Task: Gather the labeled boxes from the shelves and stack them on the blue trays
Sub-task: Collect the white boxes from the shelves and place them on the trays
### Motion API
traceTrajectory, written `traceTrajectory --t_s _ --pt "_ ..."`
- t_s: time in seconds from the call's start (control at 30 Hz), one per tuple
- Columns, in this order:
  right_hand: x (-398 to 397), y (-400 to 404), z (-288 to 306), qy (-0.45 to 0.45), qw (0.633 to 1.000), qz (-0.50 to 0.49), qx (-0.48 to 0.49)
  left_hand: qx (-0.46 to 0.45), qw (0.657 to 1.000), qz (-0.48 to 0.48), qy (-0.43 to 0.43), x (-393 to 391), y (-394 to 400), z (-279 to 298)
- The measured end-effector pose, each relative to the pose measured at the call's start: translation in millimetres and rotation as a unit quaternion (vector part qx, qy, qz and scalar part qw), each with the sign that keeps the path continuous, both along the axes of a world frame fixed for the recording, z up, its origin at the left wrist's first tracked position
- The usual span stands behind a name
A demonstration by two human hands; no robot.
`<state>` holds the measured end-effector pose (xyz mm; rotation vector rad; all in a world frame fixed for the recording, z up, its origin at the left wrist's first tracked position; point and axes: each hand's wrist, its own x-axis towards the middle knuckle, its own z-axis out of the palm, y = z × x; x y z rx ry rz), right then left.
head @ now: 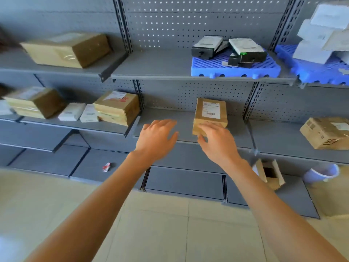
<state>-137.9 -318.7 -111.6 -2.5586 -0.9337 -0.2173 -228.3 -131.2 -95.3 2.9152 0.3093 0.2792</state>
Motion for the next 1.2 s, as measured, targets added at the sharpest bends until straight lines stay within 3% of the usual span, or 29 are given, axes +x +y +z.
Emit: traceTrajectory --t_s 0.47,0.77,1.0,1.2 --pt "-133.2 277.6 -3.3 0.02 0.979 0.196 -0.054 -0.017 0.98 0.199 -0.003 -199.4 239.8 -22.0" --pt "-209.2 389.7 -12.1 0.026 0.956 0.286 -0.058 -0.03 0.957 0.29 -0.014 -298.9 323.0 -28.3" --pt "-224.2 451.3 -24.6 0.044 0.94 0.334 -0.056 -0.04 0.943 0.33 -0.018 -325.2 364.7 -38.6" --pt "-193.2 498.1 -42.3 0.055 0.938 0.341 -0.041 -0.05 0.941 0.334 -0.001 -293.6 409.8 -53.3"
